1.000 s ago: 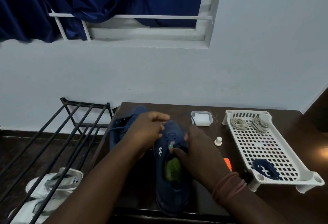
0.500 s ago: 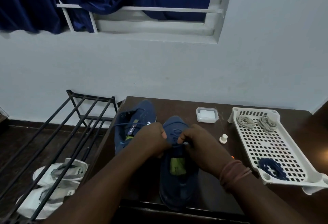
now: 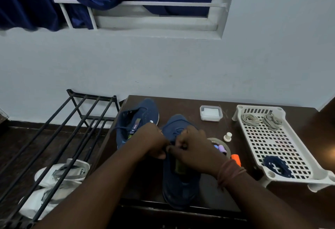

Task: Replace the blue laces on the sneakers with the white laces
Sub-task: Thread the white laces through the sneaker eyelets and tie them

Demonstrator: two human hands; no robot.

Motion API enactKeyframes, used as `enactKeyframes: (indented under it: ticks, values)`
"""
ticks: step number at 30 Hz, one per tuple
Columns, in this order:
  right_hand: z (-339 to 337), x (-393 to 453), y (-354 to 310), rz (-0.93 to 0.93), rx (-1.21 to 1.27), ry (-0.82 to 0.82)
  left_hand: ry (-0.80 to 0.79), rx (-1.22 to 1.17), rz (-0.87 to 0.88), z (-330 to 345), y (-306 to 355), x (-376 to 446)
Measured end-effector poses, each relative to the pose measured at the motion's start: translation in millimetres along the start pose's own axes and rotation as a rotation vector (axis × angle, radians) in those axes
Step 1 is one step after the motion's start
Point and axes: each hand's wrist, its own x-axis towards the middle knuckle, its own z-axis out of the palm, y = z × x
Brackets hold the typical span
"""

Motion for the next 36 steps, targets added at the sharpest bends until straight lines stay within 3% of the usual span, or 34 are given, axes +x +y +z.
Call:
enactKeyframes:
  ticks: [2,4,6,8,13,15,17,19,21,23,26,29,32,36]
  values:
    - [-17,2,2,0.013,0.395,0.136,-0.010,-0.040,-0.039,-1,-1,1]
    - [-36,4,2,0.166,0.771,0.238,-0.059,-0.063,-0.100,-3,0,-1]
    - [-44,4,6,0.275,1.073,0.188,-0.082,-0.085,-0.130,-4,2,-2]
    - [-45,3,8,0.292,1.034,0.116,-0.061,-0.092,-0.106,-3,3,-2]
    - [-48,-2,0,0.237,0.506,0.002,-0.054,-0.097,-0.107,-4,2,-2]
    - [-52,-2,0,0.152,0.730,0.070,-0.064,-0.094,-0.118,-4,3,-3]
    - [-60,1,5,0.109,1.154,0.100,-0.081,-0.095,-0.128,-4,4,-5]
    - [-66,2,10,0.196,1.328,0.008,-0.082,-0.090,-0.129,-4,4,-4]
    - [-65,0,13,0.273,1.231,-0.088,-0.074,-0.074,-0.122,-4,4,-4]
    - [-64,-2,9,0.183,1.201,-0.068,-0.071,-0.071,-0.129,-4,3,-5]
    - [-67,-2,-1,0.039,1.405,0.047,-0.073,-0.062,-0.130,-5,4,-4]
    - [-73,-1,-4,0.022,1.564,0.099,-0.087,-0.016,-0.117,-4,4,-6]
    - [-77,0,0,0.045,1.663,0.094,-0.065,0.101,0.025,-3,4,-5]
    - [-65,5,11,0.111,1.238,0.147,-0.074,0.408,0.316,4,8,-7]
